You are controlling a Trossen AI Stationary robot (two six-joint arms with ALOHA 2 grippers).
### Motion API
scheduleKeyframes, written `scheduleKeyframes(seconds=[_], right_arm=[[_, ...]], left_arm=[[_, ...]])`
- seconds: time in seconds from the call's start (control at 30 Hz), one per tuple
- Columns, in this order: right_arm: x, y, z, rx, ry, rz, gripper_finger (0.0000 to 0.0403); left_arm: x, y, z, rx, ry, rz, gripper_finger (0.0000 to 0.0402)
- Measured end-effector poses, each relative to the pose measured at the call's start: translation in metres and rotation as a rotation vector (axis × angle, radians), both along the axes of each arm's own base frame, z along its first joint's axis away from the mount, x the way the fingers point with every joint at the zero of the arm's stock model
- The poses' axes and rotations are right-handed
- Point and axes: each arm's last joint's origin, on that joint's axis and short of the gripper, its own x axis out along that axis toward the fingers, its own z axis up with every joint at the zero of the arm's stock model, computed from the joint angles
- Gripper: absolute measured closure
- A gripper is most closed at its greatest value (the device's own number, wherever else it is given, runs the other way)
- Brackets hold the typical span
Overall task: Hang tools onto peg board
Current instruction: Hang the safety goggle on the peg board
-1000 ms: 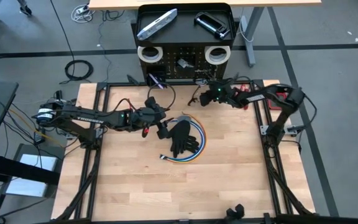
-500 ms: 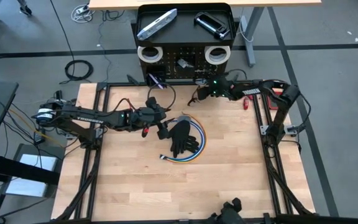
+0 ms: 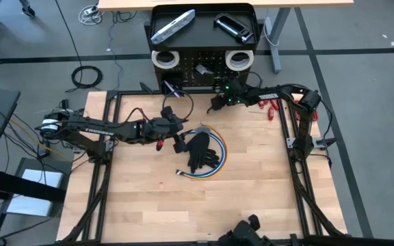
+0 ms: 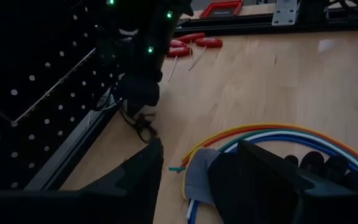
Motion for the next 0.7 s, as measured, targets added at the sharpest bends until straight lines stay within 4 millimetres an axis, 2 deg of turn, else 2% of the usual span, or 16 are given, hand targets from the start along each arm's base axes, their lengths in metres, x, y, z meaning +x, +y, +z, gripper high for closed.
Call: scheduleKeyframes(seconds=[0.33,0.47,0.7], right_arm=[[0.012,0.011,0.004,0.033,-0.054,0.051,0.0382],[0.016,0.024,0.011,0.028,-0.023,0.023,0.0384],[0.009,0.056,0.047,-0.118,0.161,-0.053,0.0391]], left_arm=[[0.0,0.0,0.0,0.001,0.0,0.0,0.0191],[0.0,0.0,0.0,0.001,0.0,0.0,0.0191],[0.0,0.0,0.0,0.001,0.001,0.0,0.019]])
